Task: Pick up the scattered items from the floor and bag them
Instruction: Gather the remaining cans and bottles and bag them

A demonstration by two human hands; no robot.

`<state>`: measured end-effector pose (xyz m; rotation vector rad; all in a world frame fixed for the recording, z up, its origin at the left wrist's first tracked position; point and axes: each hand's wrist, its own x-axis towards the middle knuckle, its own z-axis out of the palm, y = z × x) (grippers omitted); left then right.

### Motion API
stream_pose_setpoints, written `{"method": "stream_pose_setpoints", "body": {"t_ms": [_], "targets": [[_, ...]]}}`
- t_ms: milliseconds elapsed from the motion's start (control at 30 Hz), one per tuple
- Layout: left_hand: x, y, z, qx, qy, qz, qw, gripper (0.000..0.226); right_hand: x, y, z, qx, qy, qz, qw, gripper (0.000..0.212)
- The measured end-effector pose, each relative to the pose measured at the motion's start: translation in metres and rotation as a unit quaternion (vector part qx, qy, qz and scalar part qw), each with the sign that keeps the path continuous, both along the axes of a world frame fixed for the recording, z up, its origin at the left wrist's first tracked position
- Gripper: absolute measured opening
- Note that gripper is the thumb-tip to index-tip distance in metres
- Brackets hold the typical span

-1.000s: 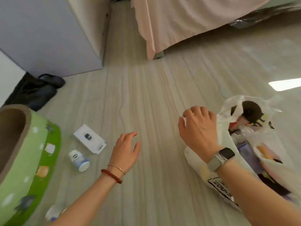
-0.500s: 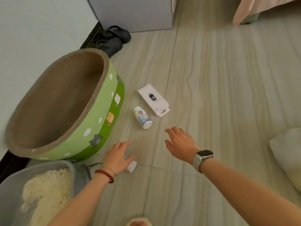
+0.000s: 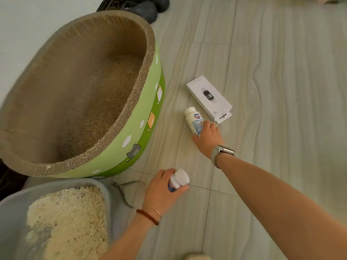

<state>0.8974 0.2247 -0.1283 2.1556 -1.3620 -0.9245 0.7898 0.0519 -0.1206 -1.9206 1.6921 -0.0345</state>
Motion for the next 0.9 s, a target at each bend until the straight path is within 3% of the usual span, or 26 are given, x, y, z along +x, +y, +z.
{"method": "stream_pose_setpoints", "body": {"t_ms": [100,200,333,467,667,767,900], "targets": [[-0.012,-0.005,0.009,-0.022,0.144,0.157,0.977,0.018,-0.016,0.005,0.008,0.057,-0.079,-0.027,0.995,0.045],[-0.03,-0.034,0.026,-0.019,0.255,0.243,0.936,0.011,-0.06,0.01,0.031,0.058,-0.11,-0.002,0.992,0.04],[-0.083,-0.089,0.064,-0.004,0.407,0.224,0.886,0.015,-0.151,0.007,0.08,-0.006,-0.131,0.006,0.991,0.043],[-0.174,-0.141,0.113,0.024,0.537,0.099,0.837,0.034,-0.261,0.004,0.135,-0.109,-0.126,-0.063,0.984,0.045],[-0.344,-0.179,0.177,0.036,0.459,-0.176,0.87,0.036,-0.437,0.049,0.183,-0.278,-0.108,-0.284,0.911,0.045],[-0.423,-0.179,0.197,0.015,0.426,-0.266,0.865,0.031,-0.513,0.074,0.187,-0.289,-0.071,-0.389,0.872,0.044],[-0.506,-0.172,0.206,-0.049,0.372,-0.321,0.87,0.049,-0.574,0.1,0.173,-0.208,-0.006,-0.392,0.896,0.041]]}}
